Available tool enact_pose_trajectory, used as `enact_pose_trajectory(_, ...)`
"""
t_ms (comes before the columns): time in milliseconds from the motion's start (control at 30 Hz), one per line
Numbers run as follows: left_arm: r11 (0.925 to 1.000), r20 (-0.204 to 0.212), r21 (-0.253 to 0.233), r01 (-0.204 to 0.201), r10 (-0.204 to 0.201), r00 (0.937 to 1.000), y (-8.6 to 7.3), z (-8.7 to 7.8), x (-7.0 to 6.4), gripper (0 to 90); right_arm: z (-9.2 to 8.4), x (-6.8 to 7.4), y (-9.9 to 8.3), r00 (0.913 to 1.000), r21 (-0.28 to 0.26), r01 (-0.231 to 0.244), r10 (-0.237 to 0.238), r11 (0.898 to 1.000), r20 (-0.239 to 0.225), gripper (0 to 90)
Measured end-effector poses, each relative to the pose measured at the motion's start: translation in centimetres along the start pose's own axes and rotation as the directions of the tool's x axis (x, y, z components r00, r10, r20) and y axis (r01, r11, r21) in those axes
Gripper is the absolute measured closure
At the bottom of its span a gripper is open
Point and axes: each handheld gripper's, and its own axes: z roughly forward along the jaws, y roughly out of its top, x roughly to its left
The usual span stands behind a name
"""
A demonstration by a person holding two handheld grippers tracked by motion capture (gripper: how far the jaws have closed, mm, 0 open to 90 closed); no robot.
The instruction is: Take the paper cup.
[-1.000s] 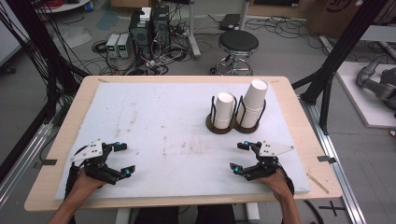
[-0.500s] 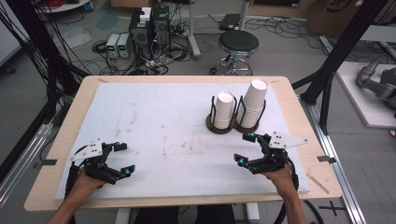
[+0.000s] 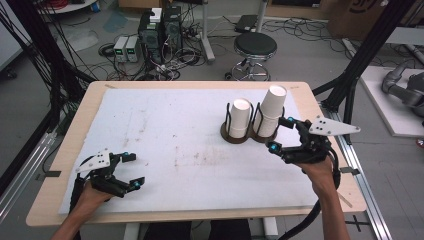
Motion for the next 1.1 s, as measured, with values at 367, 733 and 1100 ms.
enact_pose_trajectory(367,0.9998,0.0,0.021,0.003,-0.003,1.0,0.1,0.2,0.0,1.8,-0.2,-1.6,4.5,0.9958,0.05,-0.001,-0.004,0.999,0.091,15.8)
enact_pose_trajectory(733,0.9995,0.003,0.031,0.003,-0.004,1.0,0.1,0.3,0.1,1.8,1.1,-3.4,7.5,0.9817,0.141,-0.046,0.019,0.989,0.19,15.8)
enact_pose_trajectory(1100,0.9994,0.005,0.032,0.012,-0.013,0.9999,0.1,0.3,0.1,1.8,2.5,-5.6,10.3,0.9589,0.245,-0.102,0.03,0.964,0.282,15.8)
